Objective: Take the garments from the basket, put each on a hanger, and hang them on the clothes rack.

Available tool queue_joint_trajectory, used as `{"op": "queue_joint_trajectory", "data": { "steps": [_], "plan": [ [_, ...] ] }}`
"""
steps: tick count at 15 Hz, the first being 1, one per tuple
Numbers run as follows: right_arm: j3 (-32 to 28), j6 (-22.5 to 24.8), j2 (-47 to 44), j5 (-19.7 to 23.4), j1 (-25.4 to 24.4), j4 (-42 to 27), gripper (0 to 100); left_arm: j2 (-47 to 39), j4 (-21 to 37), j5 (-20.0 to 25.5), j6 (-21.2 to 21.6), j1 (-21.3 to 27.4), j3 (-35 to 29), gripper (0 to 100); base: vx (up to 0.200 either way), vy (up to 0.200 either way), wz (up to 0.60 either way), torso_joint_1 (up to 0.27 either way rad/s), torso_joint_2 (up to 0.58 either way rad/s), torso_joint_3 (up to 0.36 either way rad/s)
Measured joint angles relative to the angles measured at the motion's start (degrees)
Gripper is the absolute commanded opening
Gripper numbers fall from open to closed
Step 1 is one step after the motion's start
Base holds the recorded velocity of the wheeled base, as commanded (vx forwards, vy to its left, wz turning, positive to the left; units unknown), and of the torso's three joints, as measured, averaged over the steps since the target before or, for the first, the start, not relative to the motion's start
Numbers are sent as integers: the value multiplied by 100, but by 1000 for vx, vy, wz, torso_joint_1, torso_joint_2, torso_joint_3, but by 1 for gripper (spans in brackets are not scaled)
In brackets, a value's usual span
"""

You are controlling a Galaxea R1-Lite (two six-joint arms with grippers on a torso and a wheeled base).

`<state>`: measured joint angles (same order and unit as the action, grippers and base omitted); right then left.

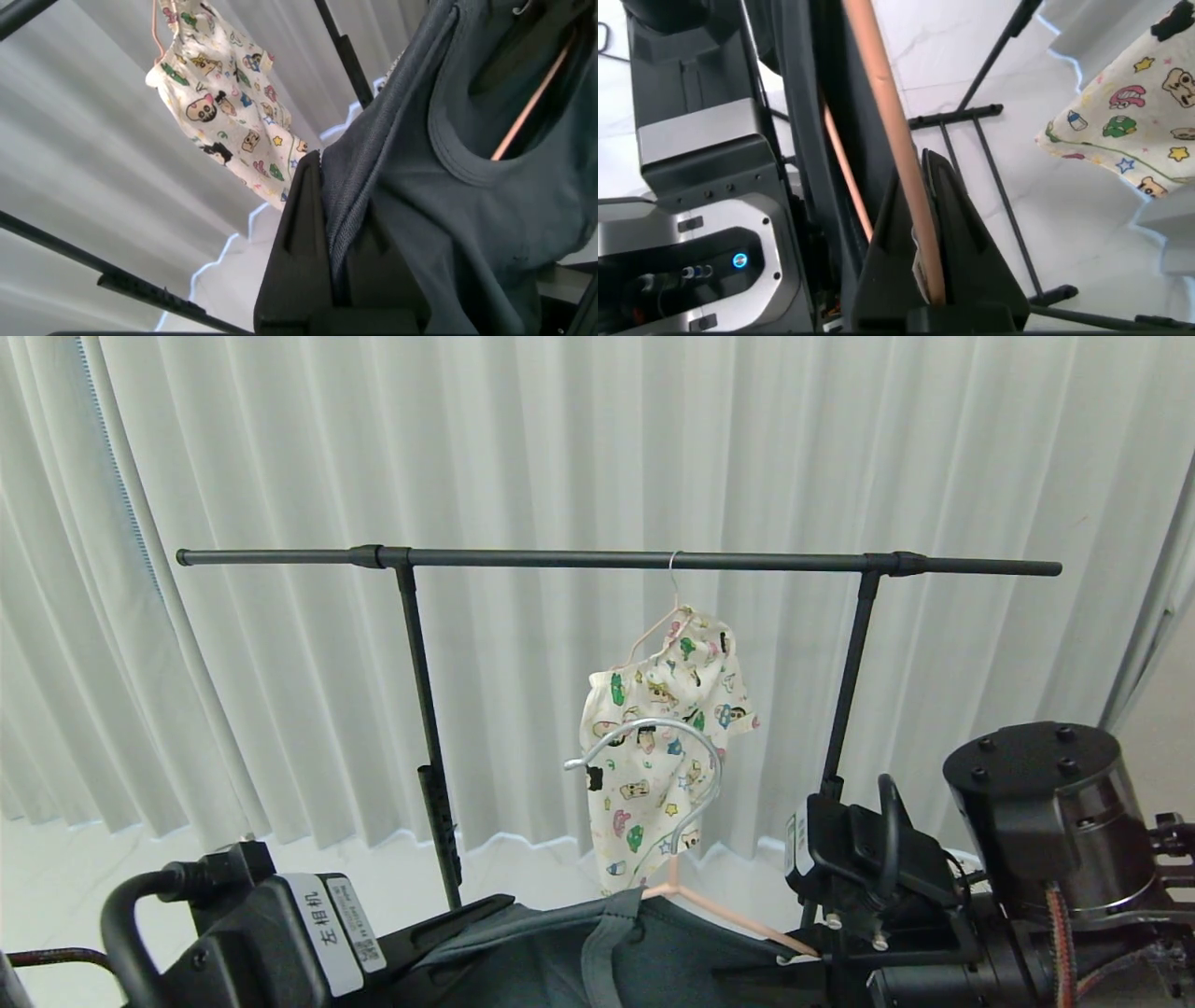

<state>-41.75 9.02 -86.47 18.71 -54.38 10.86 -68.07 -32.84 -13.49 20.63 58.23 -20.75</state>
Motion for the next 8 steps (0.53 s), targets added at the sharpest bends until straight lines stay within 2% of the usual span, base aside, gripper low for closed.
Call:
{"op": "queue_joint_trajectory", "data": {
  "steps": [1, 2, 4, 7, 8],
  "plan": [
    [0, 22, 9, -16, 0, 6, 0, 2, -5, -11, 41, 20, 6, 0, 0, 0, 0, 0, 0, 0],
    [0, 59, 33, -24, 0, 9, 0, 2, -11, -11, 121, 34, 11, 100, 0, 0, 0, 0, 0, 0],
    [2, 277, 124, -33, 20, 9, 0, 2, -16, -7, 127, 50, 20, 100, 0, 0, 0, 0, 0, 0],
    [16, 1193, 323, 9, 249, 5, 0, 16, -13, -11, 99, 33, 20, 100, 0, 0, 0, 0, 0, 0],
    [28, 1371, 408, 20, 362, -6, 0, 21, -13, -13, 99, 22, 20, 100, 0, 0, 0, 0, 0, 0]
  ]
}}
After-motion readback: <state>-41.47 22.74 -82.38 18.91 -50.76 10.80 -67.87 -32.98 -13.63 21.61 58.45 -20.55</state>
